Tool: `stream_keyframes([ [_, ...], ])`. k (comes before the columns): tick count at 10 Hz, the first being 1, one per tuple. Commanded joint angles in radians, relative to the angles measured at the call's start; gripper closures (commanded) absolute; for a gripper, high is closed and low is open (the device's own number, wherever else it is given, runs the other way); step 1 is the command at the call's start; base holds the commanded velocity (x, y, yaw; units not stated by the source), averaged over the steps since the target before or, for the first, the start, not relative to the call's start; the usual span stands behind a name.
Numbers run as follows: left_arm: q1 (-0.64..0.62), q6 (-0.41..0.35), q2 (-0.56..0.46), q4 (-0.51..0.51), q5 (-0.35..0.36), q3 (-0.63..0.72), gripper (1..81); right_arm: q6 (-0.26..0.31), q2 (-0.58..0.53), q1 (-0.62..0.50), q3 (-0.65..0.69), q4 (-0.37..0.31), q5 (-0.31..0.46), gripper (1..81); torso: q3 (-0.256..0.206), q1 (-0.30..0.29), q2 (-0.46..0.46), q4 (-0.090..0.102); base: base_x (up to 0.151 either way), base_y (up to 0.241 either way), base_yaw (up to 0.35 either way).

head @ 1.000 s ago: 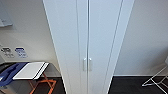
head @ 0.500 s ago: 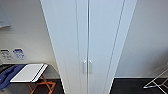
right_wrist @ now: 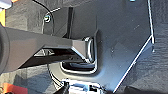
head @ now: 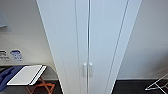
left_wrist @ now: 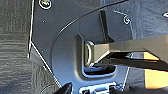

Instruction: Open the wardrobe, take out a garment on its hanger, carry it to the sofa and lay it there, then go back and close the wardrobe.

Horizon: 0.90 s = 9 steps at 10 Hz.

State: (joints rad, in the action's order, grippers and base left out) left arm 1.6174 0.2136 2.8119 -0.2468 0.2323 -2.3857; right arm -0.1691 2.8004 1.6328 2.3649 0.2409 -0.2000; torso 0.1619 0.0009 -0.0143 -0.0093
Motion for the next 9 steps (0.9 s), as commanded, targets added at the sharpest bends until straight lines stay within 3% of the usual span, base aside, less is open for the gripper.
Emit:
stream_keyframes([
  [1,-0.011,-0.002,-0.012,-0.016,-0.051,0.011,1.0,0.0,-0.014,-0.012,-0.007,0.015,0.051,1.0,0.0,0.0,0.0,0.0,0.098,0.0,0.0],
  [4,-0.011,-0.002,-0.012,-0.016,-0.051,0.011,1.0,0.0,-0.016,-0.013,-0.007,0.014,0.05,1.0,0.0,0.001,0.0,0.0,0.086,0.0,0.0],
  [7,-0.011,-0.002,-0.015,-0.016,-0.051,0.017,1.0,0.0,-0.023,-0.03,-0.026,0.006,0.05,1.0,0.0,0.002,0.0,0.0,0.0,0.0,0.0],
  [9,-0.021,0.001,-0.073,-0.016,-0.051,0.092,1.0,-0.001,-0.097,-0.064,-0.15,0.006,0.05,1.0,0.0,0.001,0.0,0.0,0.0,0.0,0.0],
])
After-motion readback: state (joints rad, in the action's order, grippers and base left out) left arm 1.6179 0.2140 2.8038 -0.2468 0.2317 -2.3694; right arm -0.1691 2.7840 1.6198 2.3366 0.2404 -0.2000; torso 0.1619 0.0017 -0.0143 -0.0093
